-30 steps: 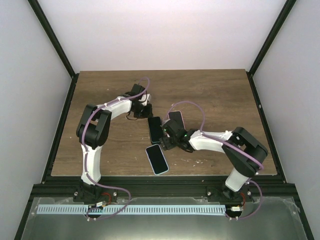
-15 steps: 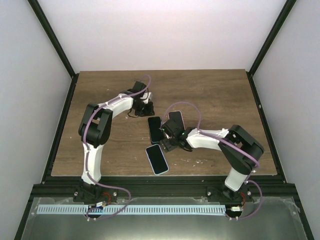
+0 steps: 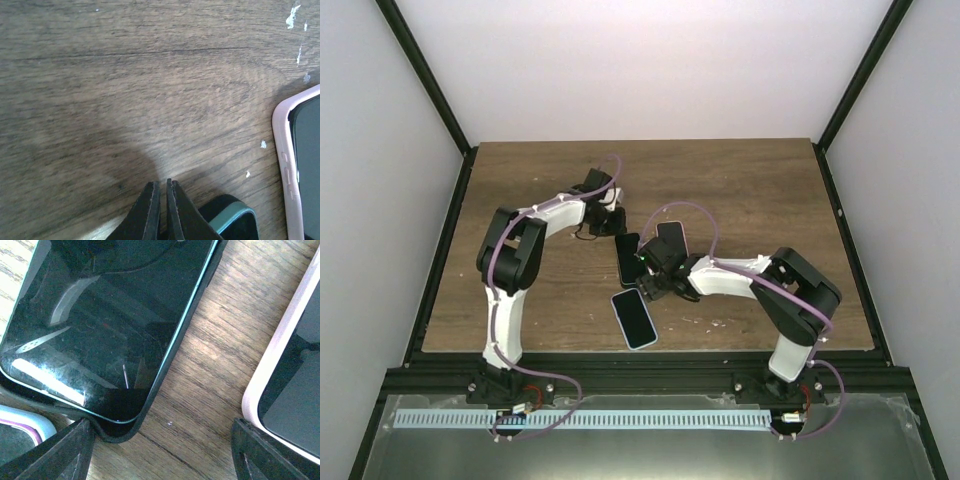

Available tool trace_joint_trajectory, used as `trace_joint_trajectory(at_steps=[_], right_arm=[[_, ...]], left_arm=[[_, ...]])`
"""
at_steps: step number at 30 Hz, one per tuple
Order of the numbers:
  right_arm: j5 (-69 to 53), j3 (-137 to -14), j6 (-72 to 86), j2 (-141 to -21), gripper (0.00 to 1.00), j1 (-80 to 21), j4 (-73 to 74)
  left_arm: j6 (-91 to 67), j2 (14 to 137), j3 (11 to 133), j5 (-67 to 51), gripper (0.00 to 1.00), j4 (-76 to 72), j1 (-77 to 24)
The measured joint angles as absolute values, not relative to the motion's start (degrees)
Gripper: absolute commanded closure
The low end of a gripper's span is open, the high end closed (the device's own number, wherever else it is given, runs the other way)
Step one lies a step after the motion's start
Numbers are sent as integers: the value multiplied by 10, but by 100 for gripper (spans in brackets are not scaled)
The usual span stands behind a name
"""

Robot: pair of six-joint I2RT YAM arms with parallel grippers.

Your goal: Put the phone into the phone case

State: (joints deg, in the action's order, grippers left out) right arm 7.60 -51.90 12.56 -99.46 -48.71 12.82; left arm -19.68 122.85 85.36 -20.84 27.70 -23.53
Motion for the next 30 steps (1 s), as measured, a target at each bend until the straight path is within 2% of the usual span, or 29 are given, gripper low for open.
trace_joint_trajectory(at_steps=[7,12,21,30], right_arm=[[86,-529,142,-1001,28,-493,136],[88,-529,155,-1002,28,-494,136],[85,-520,177,-988,26,-492,127],[-54,-504,217,-904,32,-429,62]], left_arm=[[-214,1193,791,-177,92,216,-242],[-227,1181,777,-167,88,202,-244],[-241,1154,798,-142,70,274,-242],[-270,1030,726,-174,66,248,-197]])
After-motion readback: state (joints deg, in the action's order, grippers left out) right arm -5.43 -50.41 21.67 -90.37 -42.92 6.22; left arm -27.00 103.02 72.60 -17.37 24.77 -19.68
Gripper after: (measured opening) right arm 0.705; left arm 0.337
